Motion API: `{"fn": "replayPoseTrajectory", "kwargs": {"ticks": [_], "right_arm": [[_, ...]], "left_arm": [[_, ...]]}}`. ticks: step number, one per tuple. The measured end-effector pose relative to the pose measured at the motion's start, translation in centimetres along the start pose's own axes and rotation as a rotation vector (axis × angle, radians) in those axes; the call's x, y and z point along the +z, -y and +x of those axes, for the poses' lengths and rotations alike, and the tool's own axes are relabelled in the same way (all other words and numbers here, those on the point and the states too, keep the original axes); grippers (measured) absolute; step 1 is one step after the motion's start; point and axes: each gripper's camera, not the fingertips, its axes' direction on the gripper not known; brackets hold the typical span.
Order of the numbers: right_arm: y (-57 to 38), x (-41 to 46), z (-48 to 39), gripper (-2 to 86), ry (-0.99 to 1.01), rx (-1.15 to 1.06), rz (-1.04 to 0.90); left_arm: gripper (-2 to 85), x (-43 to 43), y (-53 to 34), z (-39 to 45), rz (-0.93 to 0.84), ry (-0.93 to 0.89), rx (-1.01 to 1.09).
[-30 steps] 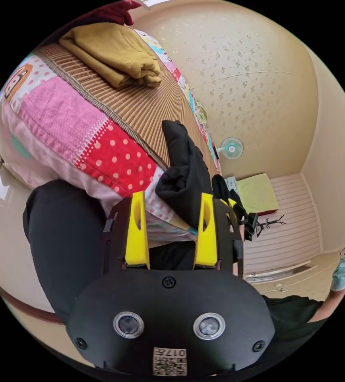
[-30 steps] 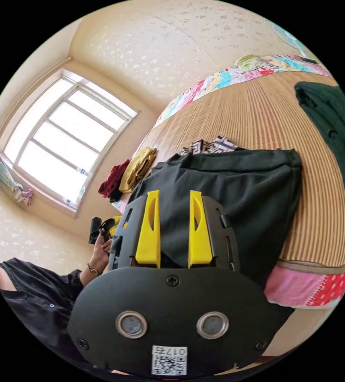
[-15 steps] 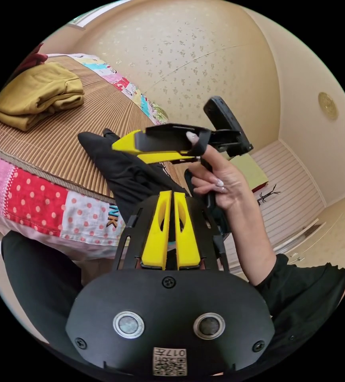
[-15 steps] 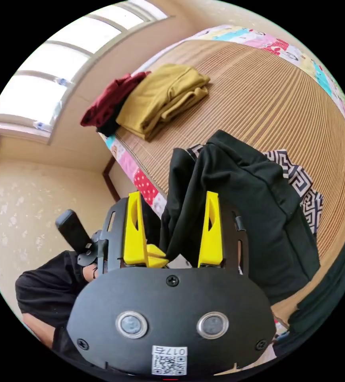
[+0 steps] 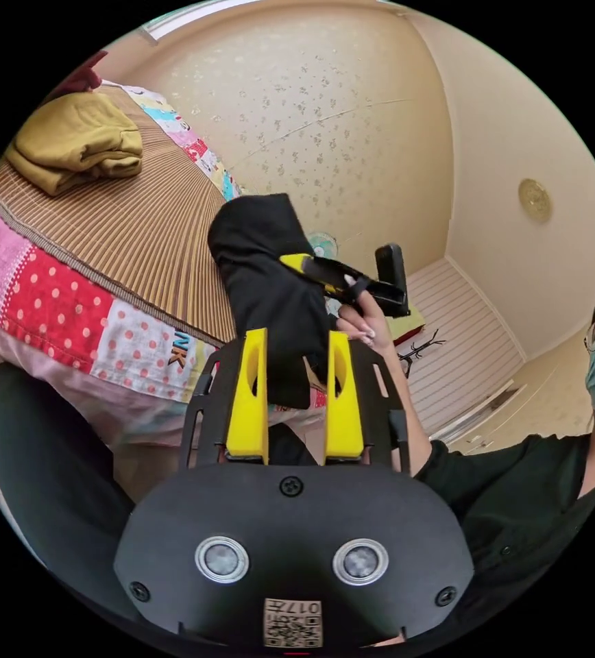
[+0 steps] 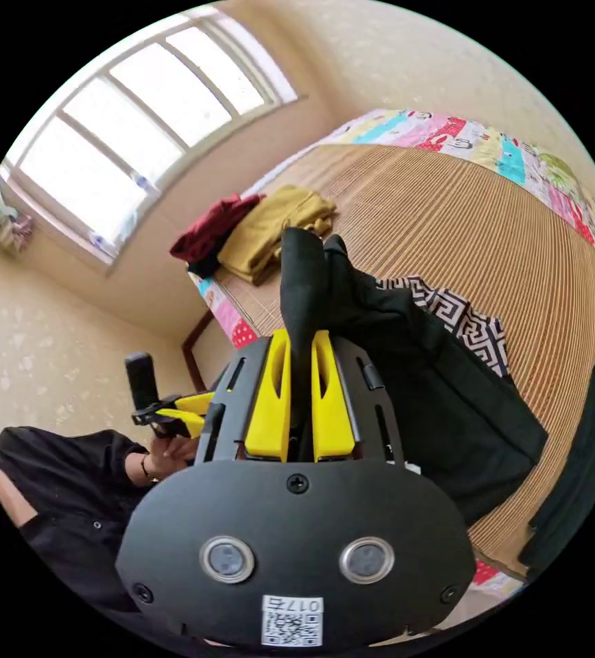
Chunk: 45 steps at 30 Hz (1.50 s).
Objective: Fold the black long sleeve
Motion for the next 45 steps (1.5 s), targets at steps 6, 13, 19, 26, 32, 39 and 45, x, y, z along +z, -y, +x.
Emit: {"fn": "replayPoseTrajectory", "kwargs": {"ticks": [6, 13, 19, 26, 32, 39, 45], "right_arm": [[-20.2, -15.1, 15.5, 5.3, 0.224, 0.25, 0.414], [-46.2, -20.2, 25.4, 8.5, 0.209, 0.762, 0.637], [-54.7, -16.9, 22.8, 15.6, 0.464, 0.808, 0.557], [-53.8, -13.4, 21.1, 22.5, 0.755, 0.765, 0.667], [-48.8, -18.6, 20.4, 8.3, 0.724, 0.675, 0.711], [-36.1, -35.5, 18.3, 6.0, 0.456, 0.267, 0.811], [-33.3, -48.0, 24.3, 6.5, 0.327, 0.295, 0.994]], "left_arm": [[16.0, 3.3, 1.4, -4.5, -0.133, -0.053, -0.069], [17.7, 12.5, 3.3, -8.3, -0.397, -0.002, -0.107], [6.6, 15.1, 3.4, -11.4, -0.459, -0.051, -0.204], [4.3, 16.0, -0.3, -6.5, -0.628, -0.242, -0.247], [3.4, 12.0, -2.9, -0.3, -0.745, -0.257, -0.069], [2.6, 6.1, -1.1, -2.5, -0.58, -0.154, -0.088], [4.1, 6.0, -1.3, -4.4, -0.526, -0.17, -0.162]]}}
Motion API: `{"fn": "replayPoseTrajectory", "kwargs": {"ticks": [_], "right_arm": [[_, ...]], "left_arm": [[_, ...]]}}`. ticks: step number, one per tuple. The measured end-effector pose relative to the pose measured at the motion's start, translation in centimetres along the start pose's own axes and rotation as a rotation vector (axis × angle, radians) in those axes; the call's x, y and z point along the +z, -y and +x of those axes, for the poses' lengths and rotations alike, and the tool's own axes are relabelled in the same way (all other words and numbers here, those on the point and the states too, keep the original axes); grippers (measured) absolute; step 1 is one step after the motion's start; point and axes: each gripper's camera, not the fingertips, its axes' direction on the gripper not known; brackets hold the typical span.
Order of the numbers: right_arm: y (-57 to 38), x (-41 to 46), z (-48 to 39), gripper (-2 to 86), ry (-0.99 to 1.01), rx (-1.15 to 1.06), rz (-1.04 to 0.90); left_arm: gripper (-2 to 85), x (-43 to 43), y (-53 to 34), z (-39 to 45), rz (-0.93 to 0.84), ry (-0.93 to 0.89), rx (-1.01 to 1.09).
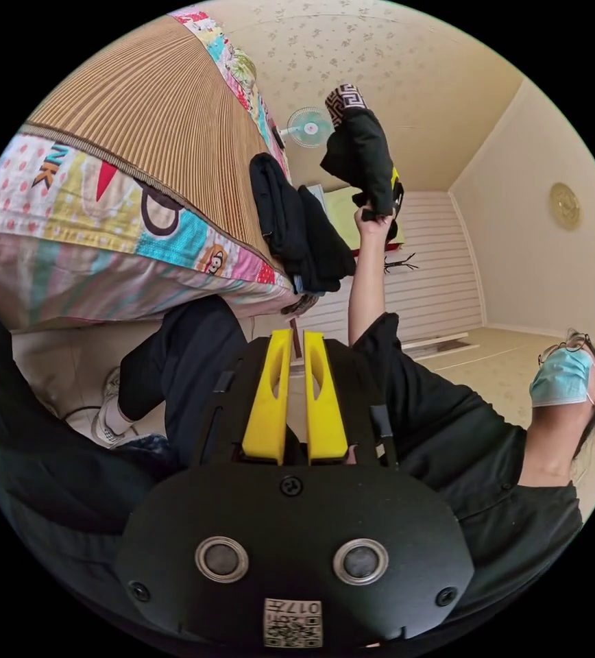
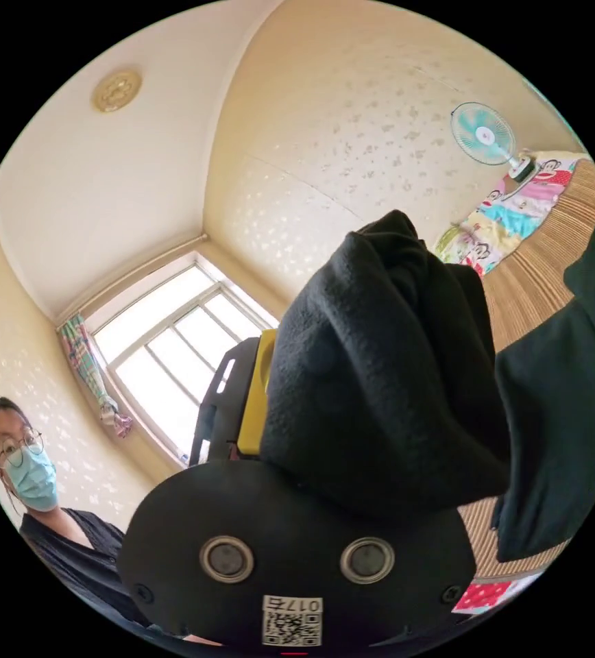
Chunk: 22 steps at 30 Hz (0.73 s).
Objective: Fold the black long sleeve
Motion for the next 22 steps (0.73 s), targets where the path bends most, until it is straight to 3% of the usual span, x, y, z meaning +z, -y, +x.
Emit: {"fn": "replayPoseTrajectory", "kwargs": {"ticks": [3, 7, 13, 18, 22], "right_arm": [[0.4, -4.3, 6.8, 7.4, -0.134, 0.177, 0.059], [-9.8, -12.0, 16.5, 8.5, -0.414, 0.467, 0.107], [-26.8, -17.3, 13.4, 6.2, -0.555, 0.408, 0.228], [-33.5, -10.7, 9.3, 3.1, -0.791, 0.34, 0.047], [-32.9, 4.5, 4.4, 1.7, -0.872, -0.018, -0.263]], "left_arm": [[4.6, 1.0, 0.2, -0.7, -0.005, -0.016, -0.023], [5.0, 2.4, 0.6, -1.5, -0.006, -0.016, -0.054], [5.1, 5.9, 1.7, -1.8, -0.024, 0.012, -0.07], [5.1, 10.3, 2.8, -0.6, -0.043, 0.046, -0.031], [5.6, 13.7, 2.6, 3.1, -0.024, 0.188, 0.077]]}}
